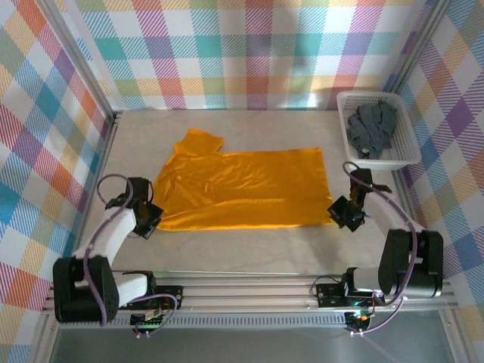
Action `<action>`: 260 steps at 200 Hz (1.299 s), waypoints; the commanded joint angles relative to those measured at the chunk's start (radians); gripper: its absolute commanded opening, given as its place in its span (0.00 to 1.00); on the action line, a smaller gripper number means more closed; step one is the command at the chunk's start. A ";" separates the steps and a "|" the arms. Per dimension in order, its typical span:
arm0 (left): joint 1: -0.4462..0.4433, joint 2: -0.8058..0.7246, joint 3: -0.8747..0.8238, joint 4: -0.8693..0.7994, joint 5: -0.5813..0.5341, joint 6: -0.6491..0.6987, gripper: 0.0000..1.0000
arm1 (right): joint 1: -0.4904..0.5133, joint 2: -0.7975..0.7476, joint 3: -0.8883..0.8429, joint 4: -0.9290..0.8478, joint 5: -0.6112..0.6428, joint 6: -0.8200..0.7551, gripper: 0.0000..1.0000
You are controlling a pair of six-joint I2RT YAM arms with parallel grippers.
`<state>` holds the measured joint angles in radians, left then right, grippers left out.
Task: Fold and stack the t-shirts
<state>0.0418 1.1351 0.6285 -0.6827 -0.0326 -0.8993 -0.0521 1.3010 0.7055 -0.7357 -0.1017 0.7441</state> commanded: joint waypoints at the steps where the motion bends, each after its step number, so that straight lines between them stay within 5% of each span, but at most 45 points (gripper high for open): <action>1: 0.015 -0.124 -0.053 -0.118 -0.048 -0.096 0.00 | 0.011 -0.089 -0.055 -0.080 -0.007 0.069 0.00; 50: 0.016 -0.284 -0.127 -0.208 -0.088 -0.150 0.00 | 0.022 -0.212 -0.078 -0.147 0.016 0.104 0.04; 69: 0.016 -0.272 -0.104 -0.253 -0.105 -0.144 0.26 | 0.023 -0.208 -0.066 -0.119 -0.027 0.083 0.29; 82: 0.015 -0.291 -0.060 -0.309 -0.138 -0.138 0.58 | 0.023 -0.220 -0.035 -0.131 -0.033 0.071 0.35; 93: 0.015 -0.320 -0.011 -0.346 -0.160 -0.120 0.66 | 0.023 -0.246 -0.005 -0.142 -0.030 0.054 0.40; 132: -0.032 -0.212 0.137 -0.210 0.069 -0.007 0.60 | 0.084 -0.302 0.055 -0.044 -0.125 -0.038 0.42; 153: -0.198 -0.037 0.223 -0.055 0.146 0.025 0.56 | 0.223 -0.268 0.083 0.062 -0.179 -0.068 0.40; 177: -0.383 0.215 0.397 -0.045 0.035 0.115 0.46 | 0.332 -0.204 0.130 0.084 -0.136 -0.068 0.38; 196: -0.469 0.381 0.499 -0.057 -0.036 0.194 0.26 | 0.345 -0.186 0.145 0.096 -0.140 -0.066 0.37; 216: -0.527 0.506 0.579 -0.113 -0.155 0.251 0.24 | 0.347 -0.191 0.162 0.094 -0.147 -0.084 0.38; 260: -0.581 0.636 0.632 -0.083 -0.211 0.328 0.29 | 0.347 -0.230 0.101 0.312 -0.375 -0.071 0.45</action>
<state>-0.5182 1.7390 1.2194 -0.7334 -0.1555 -0.6434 0.2886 1.1091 0.8276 -0.5636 -0.3470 0.6716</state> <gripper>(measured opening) 0.276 0.442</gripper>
